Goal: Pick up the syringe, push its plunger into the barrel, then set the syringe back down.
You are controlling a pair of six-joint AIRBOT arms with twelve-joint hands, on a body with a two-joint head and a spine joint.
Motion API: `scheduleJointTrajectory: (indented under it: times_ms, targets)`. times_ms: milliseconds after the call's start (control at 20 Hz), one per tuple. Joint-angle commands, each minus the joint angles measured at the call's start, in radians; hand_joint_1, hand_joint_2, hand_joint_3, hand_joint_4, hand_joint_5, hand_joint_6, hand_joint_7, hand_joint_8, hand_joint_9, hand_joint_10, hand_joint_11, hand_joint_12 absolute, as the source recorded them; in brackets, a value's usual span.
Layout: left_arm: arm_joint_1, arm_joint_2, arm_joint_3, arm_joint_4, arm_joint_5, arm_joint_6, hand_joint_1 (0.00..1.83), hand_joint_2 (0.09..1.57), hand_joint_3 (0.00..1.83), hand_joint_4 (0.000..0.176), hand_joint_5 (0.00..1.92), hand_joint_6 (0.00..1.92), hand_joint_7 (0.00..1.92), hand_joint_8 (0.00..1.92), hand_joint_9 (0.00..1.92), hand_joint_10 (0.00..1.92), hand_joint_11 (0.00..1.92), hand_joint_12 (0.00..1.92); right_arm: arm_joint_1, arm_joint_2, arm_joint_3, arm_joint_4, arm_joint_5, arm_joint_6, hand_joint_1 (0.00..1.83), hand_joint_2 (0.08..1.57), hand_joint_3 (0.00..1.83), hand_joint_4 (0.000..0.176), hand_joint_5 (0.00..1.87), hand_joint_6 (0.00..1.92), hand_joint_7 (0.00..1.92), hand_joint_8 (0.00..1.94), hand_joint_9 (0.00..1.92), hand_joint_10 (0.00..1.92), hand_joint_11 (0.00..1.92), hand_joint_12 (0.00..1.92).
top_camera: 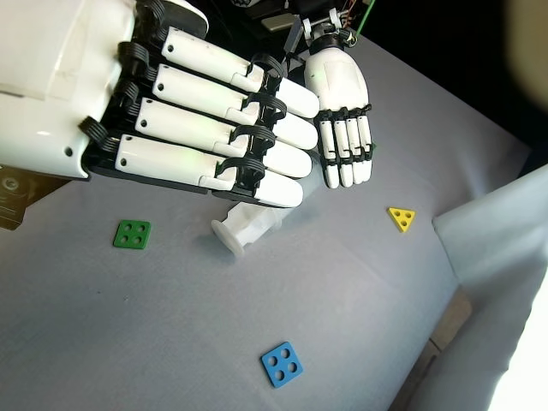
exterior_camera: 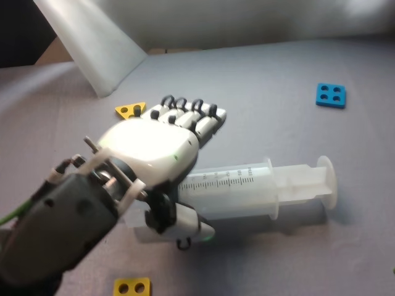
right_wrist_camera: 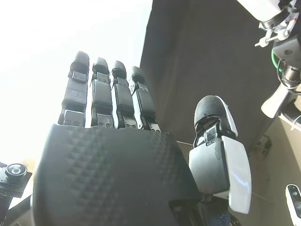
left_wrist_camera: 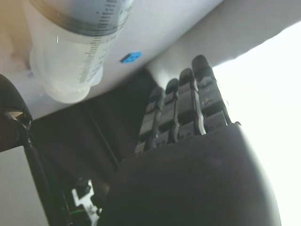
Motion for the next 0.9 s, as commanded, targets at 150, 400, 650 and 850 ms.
scheduleJointTrajectory:
  times_ms: [150, 400, 650, 850]
  targets:
    - [0.015, -0.047, 0.022, 0.055, -0.073, 0.012, 0.91, 0.87, 0.0, 0.0, 0.0, 0.0, 0.01, 0.0, 0.03, 0.0, 0.0, 0.3, 0.011, 0.003, -0.001, 0.077, 0.006, 0.0, 0.0, 1.23, 0.0, 0.0, 0.12, 0.0, 0.09, 0.0, 0.06, 0.0, 0.0, 0.22]
    - [0.046, -0.102, 0.072, 0.082, -0.074, 0.011, 0.92, 0.87, 0.0, 0.0, 0.01, 0.0, 0.01, 0.0, 0.02, 0.0, 0.0, 0.26, 0.012, 0.003, -0.001, 0.083, 0.007, 0.0, 0.0, 1.24, 0.0, 0.0, 0.15, 0.0, 0.11, 0.0, 0.08, 0.0, 0.0, 0.29]
    - [0.048, -0.151, 0.139, 0.086, -0.074, 0.004, 0.92, 0.86, 0.0, 0.0, 0.02, 0.0, 0.02, 0.0, 0.03, 0.0, 0.0, 0.27, 0.01, 0.008, -0.001, 0.083, 0.006, 0.0, 0.0, 1.24, 0.0, 0.0, 0.13, 0.0, 0.1, 0.0, 0.08, 0.0, 0.0, 0.26]
    - [0.049, -0.178, 0.177, 0.082, -0.074, 0.0, 0.91, 0.87, 0.0, 0.0, 0.03, 0.0, 0.03, 0.0, 0.04, 0.0, 0.0, 0.28, 0.008, 0.022, -0.002, 0.083, 0.005, 0.0, 0.0, 1.24, 0.0, 0.0, 0.14, 0.0, 0.12, 0.0, 0.09, 0.0, 0.0, 0.32]
